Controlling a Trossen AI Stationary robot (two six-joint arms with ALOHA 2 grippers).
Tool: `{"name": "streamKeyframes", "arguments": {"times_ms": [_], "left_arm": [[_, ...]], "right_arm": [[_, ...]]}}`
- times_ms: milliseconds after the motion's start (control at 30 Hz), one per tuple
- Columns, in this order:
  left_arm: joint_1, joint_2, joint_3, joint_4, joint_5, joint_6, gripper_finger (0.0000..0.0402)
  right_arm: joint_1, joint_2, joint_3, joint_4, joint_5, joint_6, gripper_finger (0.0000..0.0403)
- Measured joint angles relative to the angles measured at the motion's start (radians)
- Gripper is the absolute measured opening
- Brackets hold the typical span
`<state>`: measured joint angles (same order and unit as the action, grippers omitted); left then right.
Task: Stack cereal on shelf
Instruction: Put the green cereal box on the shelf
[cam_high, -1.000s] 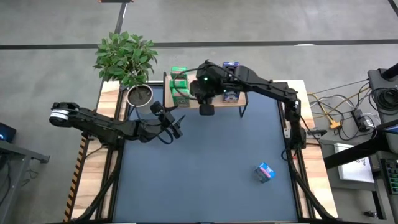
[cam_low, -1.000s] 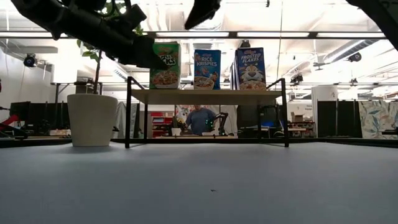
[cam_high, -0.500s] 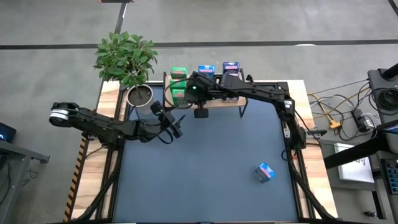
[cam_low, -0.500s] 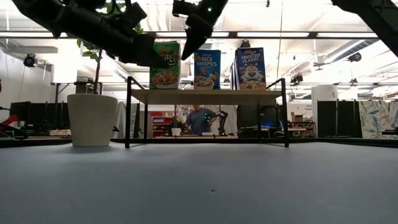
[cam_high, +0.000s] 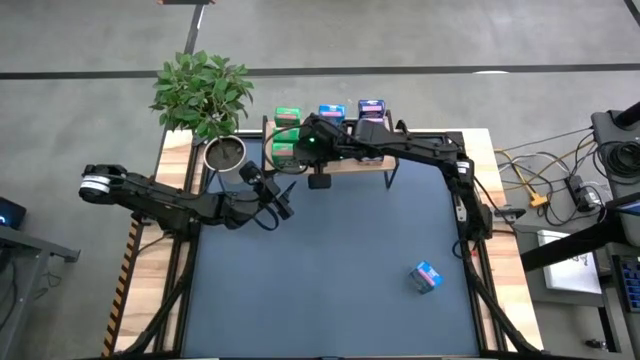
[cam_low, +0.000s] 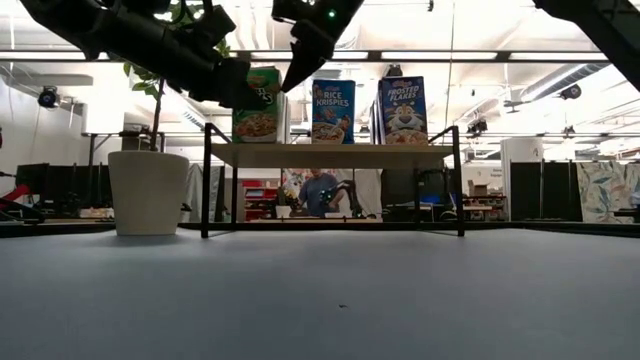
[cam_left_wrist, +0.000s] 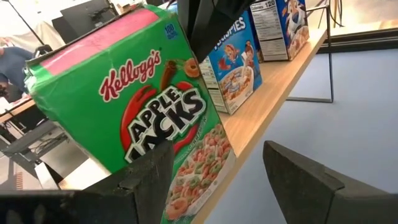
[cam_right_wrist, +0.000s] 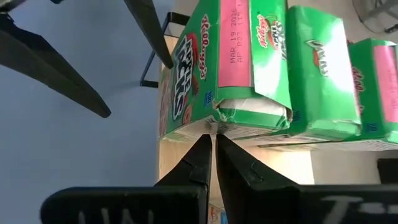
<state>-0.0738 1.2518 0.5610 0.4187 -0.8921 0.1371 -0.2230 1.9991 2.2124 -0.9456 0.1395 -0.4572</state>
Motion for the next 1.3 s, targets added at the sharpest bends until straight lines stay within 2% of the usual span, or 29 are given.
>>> {"name": "streamKeyframes", "arguments": {"times_ms": [267, 767, 900, 1300], "left_arm": [[0.006, 0.001, 0.000, -0.001, 0.000, 0.027, 0.0231], [0.055, 0.053, -0.001, -0.005, 0.051, -0.006, 0.0231], [0.055, 0.079, 0.001, 0.034, 0.112, -0.027, 0.0231], [0.090, 0.151, 0.002, 0.148, 0.115, -0.005, 0.0231]], "right_arm": [[0.007, -0.011, 0.001, -0.054, -0.001, 0.012, 0.0012], [0.057, -0.127, 0.003, -0.145, -0.001, 0.080, 0.0012], [0.073, -0.135, 0.003, -0.167, 0.001, 0.098, 0.0012], [0.100, -0.139, 0.003, -0.184, 0.001, 0.110, 0.0012]]}}
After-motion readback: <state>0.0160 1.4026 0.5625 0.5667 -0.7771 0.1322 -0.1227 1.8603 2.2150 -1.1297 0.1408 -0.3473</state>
